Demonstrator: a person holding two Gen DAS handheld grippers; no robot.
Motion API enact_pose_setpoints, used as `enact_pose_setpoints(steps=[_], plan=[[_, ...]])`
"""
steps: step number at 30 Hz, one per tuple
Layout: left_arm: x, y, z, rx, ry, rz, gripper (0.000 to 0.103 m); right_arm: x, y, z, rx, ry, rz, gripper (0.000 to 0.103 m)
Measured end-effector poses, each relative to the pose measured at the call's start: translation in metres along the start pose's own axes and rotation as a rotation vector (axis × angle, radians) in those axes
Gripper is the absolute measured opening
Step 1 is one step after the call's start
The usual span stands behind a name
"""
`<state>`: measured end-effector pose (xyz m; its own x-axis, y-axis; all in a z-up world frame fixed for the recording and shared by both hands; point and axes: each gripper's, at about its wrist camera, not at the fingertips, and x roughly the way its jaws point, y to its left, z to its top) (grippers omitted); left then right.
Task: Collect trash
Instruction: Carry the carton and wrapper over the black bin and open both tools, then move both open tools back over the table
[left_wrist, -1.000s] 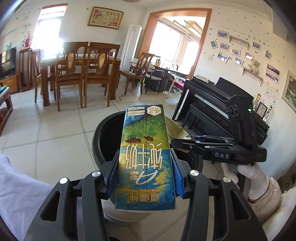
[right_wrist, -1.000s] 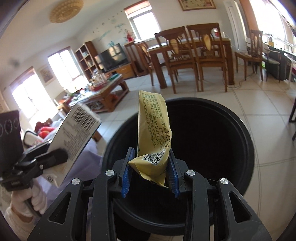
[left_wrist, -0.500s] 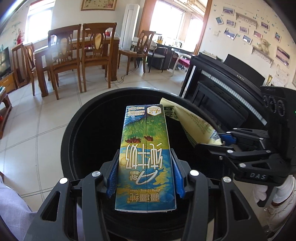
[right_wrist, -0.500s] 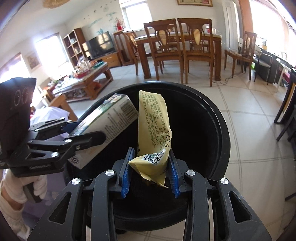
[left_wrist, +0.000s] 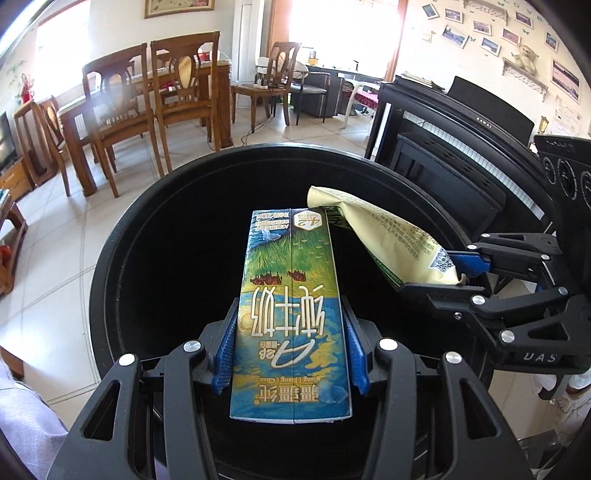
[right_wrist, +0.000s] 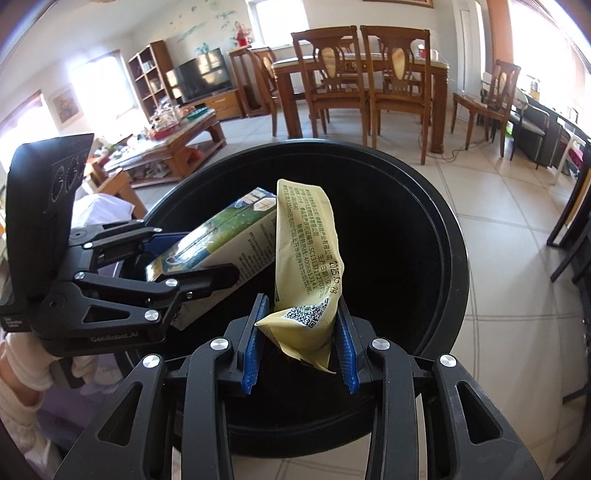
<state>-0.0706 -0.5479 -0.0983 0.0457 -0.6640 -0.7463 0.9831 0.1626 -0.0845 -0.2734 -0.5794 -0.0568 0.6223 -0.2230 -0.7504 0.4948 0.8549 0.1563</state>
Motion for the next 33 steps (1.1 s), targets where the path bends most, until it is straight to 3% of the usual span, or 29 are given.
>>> enact_pose_setpoints(steps=[16,20,29,33], plan=[[-0.009,-0.002,-0.004,0.043,-0.037,0.008,0.050,-0.001,0.006,0.005,0.018,-0.016,0.004,0.038],[-0.021,-0.002,-0.008,0.048,-0.069,0.010,0.050,-0.005,0.008,0.005,0.019,-0.034,-0.004,0.061],[-0.057,0.001,-0.024,0.028,-0.135,0.019,0.050,-0.010,0.020,0.011,0.026,-0.060,0.017,0.068],[-0.085,0.006,-0.035,-0.007,-0.189,0.041,0.066,-0.017,0.035,0.017,0.010,-0.087,0.035,0.077]])
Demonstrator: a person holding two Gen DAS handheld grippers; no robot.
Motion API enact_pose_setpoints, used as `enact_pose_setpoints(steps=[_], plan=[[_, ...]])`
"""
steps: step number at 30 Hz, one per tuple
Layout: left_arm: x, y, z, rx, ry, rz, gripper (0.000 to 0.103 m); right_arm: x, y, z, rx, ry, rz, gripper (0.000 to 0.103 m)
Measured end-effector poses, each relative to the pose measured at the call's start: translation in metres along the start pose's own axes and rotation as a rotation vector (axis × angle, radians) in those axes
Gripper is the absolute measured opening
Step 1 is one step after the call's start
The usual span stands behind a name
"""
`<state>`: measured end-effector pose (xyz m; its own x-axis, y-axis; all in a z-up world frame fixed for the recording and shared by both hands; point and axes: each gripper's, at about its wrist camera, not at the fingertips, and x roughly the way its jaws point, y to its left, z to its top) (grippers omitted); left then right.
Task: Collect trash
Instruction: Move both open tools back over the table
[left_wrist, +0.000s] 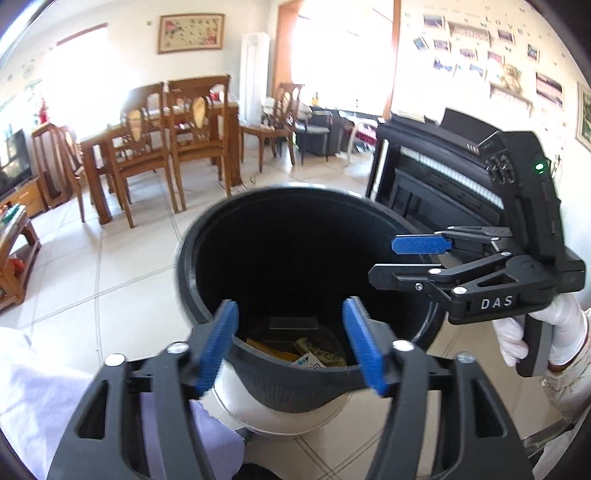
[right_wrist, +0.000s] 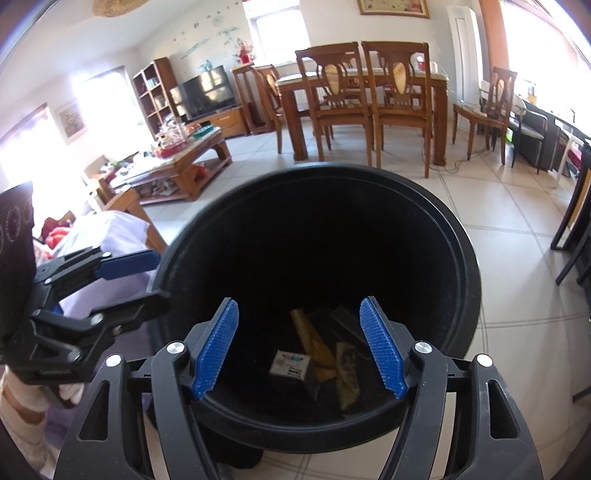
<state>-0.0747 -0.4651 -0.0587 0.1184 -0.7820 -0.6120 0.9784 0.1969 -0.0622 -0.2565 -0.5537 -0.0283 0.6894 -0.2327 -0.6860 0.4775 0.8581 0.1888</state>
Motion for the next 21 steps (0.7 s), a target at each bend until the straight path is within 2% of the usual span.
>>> enact_pose_setpoints(steps=[3,7,11,15,21], plan=[[-0.026,0.007,-0.008,-0.037,-0.035,0.013,0.067,-0.002,0.016,0.005,-0.020,-0.017,0.016,0.078],[-0.066,0.021,-0.023,-0.091,-0.083,0.080,0.080,-0.001,0.044,0.014,-0.046,-0.020,0.063,0.078],[-0.110,0.045,-0.043,-0.167,-0.124,0.145,0.080,0.004,0.084,0.017,-0.101,-0.014,0.111,0.078],[-0.158,0.077,-0.066,-0.269,-0.171,0.248,0.090,0.016,0.133,0.023,-0.169,0.006,0.176,0.078],[-0.227,0.125,-0.106,-0.383,-0.204,0.433,0.090,0.030,0.215,0.023,-0.269,0.042,0.281,0.078]])
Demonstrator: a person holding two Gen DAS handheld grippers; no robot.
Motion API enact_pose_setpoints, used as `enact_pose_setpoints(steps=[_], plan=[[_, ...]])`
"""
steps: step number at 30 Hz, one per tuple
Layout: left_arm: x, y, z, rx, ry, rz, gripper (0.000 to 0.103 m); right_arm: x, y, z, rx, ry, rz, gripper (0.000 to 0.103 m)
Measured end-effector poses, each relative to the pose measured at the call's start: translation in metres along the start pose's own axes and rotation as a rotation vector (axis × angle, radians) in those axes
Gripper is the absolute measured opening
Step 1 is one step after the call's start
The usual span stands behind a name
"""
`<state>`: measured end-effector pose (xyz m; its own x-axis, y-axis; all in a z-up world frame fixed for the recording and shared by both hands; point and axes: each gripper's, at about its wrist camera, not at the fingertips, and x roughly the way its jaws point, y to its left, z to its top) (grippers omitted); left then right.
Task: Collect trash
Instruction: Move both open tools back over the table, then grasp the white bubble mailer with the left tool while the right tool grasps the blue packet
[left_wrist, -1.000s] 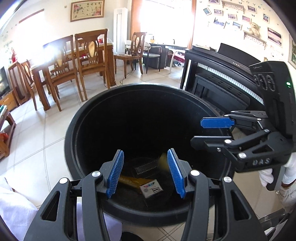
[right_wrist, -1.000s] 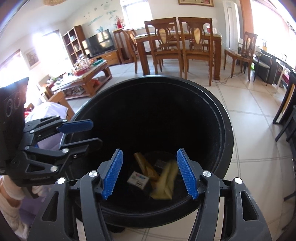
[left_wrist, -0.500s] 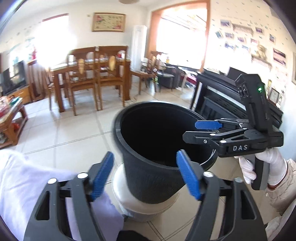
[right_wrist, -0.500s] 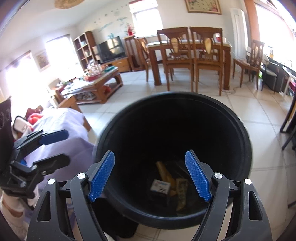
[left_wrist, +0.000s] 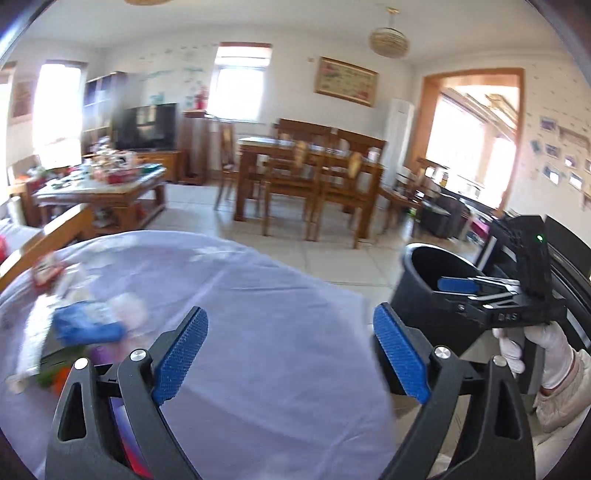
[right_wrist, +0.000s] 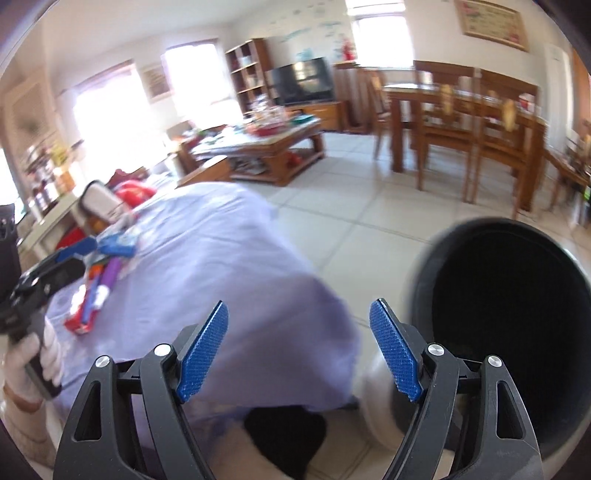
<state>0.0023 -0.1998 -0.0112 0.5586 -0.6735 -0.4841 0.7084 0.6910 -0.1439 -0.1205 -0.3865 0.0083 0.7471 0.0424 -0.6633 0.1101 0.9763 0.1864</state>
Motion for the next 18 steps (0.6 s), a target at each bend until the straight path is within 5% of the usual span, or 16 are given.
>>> enact_pose_setpoints(steps=[11,18], plan=[[-0.033,0.141,-0.018,-0.092,0.085,0.279,0.090,0.056,0.136,0.012,-0.158,0.069,0.196,0.078],[-0.024,0.184,-0.028,-0.065,0.214,0.306,0.090,0.081,0.197,0.008,-0.214,0.106,0.272,0.078]])
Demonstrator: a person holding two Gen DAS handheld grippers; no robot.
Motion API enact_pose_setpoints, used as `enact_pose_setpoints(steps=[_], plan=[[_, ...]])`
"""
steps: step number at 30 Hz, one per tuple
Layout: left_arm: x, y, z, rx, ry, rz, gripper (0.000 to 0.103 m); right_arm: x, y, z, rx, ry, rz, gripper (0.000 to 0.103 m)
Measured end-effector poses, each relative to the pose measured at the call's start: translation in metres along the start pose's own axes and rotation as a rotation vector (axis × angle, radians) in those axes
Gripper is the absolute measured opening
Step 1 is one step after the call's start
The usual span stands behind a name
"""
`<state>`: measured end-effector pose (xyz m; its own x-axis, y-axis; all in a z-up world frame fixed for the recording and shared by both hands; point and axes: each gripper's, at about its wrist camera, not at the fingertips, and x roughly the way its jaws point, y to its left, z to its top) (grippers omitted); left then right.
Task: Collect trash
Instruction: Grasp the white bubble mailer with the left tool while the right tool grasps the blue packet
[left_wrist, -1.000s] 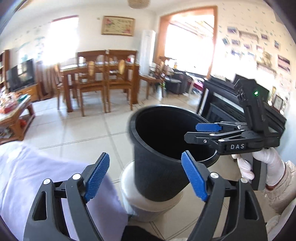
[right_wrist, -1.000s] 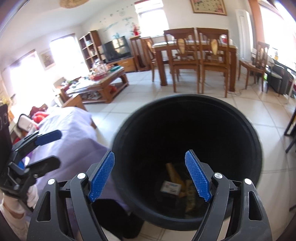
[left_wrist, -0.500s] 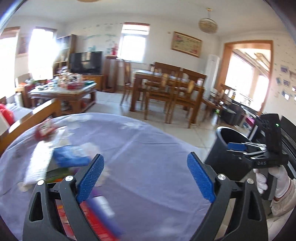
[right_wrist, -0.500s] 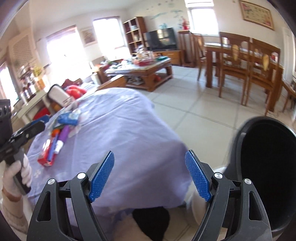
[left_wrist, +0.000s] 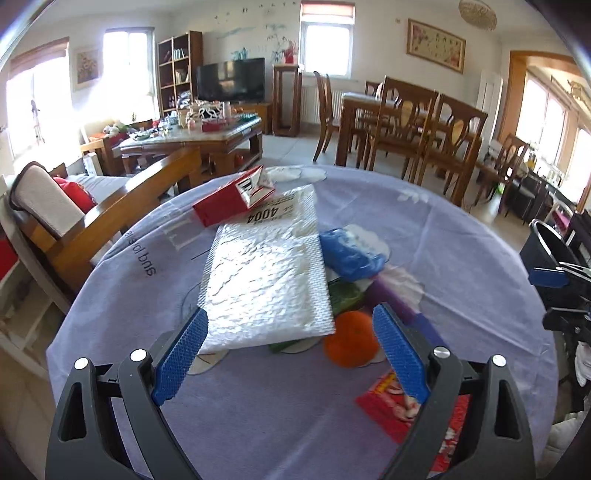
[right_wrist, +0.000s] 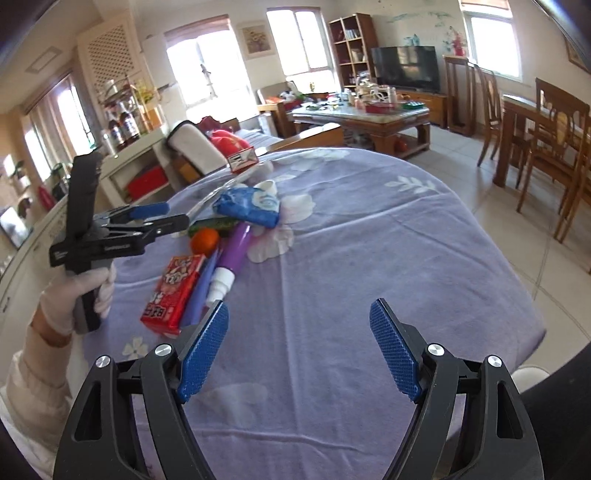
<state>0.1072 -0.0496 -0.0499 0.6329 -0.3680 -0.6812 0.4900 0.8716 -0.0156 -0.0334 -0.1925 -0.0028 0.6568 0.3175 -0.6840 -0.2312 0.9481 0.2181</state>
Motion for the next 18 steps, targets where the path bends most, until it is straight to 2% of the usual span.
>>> enact_pose_setpoints(steps=[3,7,8,9,11,15,16,17,18], plan=[[0.010,0.011,0.000,0.010,0.021,0.008,0.089,0.009,0.013,0.003,-0.011,0.008,0.028,0.078],[0.020,0.014,0.004,0.041,0.046,0.027,0.077,0.017,0.024,0.008,-0.024,0.016,0.057,0.077],[0.022,0.014,0.004,0.051,0.055,0.031,0.075,0.020,0.027,0.008,-0.027,0.022,0.066,0.068],[0.024,0.013,0.005,0.059,0.061,0.034,0.068,0.024,0.030,0.009,-0.028,0.036,0.075,0.058],[0.026,0.012,0.006,0.077,0.069,0.055,0.059,0.033,0.032,0.009,-0.026,0.059,0.094,0.051],[0.029,0.012,0.007,0.087,0.078,0.057,0.050,0.041,0.037,0.008,-0.022,0.081,0.123,0.050],[0.029,0.012,0.007,0.089,0.078,0.061,0.043,0.043,0.039,0.008,-0.028,0.083,0.127,0.048],[0.030,0.013,0.007,0.089,0.081,0.072,0.039,0.045,0.041,0.009,-0.033,0.090,0.134,0.042],[0.031,0.013,0.007,0.089,0.085,0.080,0.029,0.047,0.043,0.009,-0.035,0.099,0.144,0.038]])
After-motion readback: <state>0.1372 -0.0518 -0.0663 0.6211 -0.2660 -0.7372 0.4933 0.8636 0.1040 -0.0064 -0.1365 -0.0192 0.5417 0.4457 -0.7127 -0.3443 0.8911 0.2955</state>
